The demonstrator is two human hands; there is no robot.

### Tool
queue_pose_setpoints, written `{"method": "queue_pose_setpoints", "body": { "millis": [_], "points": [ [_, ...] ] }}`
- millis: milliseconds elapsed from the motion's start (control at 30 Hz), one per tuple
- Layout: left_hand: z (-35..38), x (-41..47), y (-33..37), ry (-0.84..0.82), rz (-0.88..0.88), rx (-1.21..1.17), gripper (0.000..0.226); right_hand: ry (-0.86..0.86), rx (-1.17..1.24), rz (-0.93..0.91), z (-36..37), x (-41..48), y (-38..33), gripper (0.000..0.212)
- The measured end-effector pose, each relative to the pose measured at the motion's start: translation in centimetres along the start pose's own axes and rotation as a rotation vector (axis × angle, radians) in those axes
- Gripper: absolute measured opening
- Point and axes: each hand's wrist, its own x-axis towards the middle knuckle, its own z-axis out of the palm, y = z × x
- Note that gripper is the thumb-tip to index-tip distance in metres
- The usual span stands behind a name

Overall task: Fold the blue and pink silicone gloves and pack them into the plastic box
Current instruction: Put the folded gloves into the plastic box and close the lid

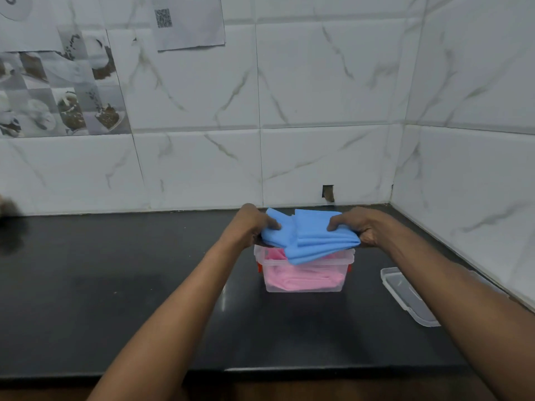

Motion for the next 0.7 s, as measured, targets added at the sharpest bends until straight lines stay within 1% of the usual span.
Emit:
{"method": "queue_pose_setpoints", "body": {
  "millis": [67,100,133,200,267,300,367,400,467,500,567,600,633,700],
  "points": [
    [0.8,0.0,0.0,0.098,0.045,0.209,0.037,0.058,-0.027,-0.064,0.2,0.7,0.8,0.027],
    [1.1,0.0,0.0,0.135,0.069,0.312,0.033,0.086,-0.041,-0.093,0.4,0.9,1.0,0.031],
    [1.2,0.1,0.1,0.164,0.091,0.412,0.030,0.117,-0.067,-0.118,0.6,1.0,1.1,0.031],
    [1.2,0.2,0.3,0.199,0.118,0.543,0.031,0.198,-0.168,-0.167,1.2,1.0,1.3,0.025],
    [1.0,0.2,0.3,0.213,0.127,0.630,0.031,0.239,-0.264,-0.193,1.9,1.2,1.6,0.026],
    [0.9,0.4,0.3,0.203,0.120,0.668,0.034,0.260,-0.309,-0.203,2.3,1.4,1.9,0.027],
    [0.8,0.8,-0.1,0.160,0.123,0.738,0.041,0.311,-0.403,-0.214,3.2,1.7,2.5,0.024],
    [0.8,0.9,-0.1,0.154,0.150,0.792,0.043,0.329,-0.445,-0.218,3.6,1.9,2.7,0.021],
    [0.6,0.9,0.1,0.155,0.292,0.906,0.052,0.338,-0.507,-0.215,3.9,2.0,2.5,0.018],
    [0.5,0.9,0.2,0.098,0.390,0.925,0.055,0.339,-0.536,-0.209,3.9,2.0,2.3,0.017],
    [0.4,0.6,0.2,-0.161,0.539,0.975,0.055,0.345,-0.609,-0.195,3.8,1.9,1.7,0.019],
    [0.4,0.6,-0.1,-0.282,0.557,1.039,0.056,0.347,-0.659,-0.187,3.8,1.8,1.4,0.020],
    [0.5,0.7,-0.6,-0.359,0.553,1.123,0.057,0.350,-0.724,-0.185,3.9,1.7,1.2,0.021],
    [0.5,1.1,-1.6,-0.390,0.533,1.223,0.067,0.346,-0.855,-0.187,4.2,1.5,0.9,0.022]
  ]
}}
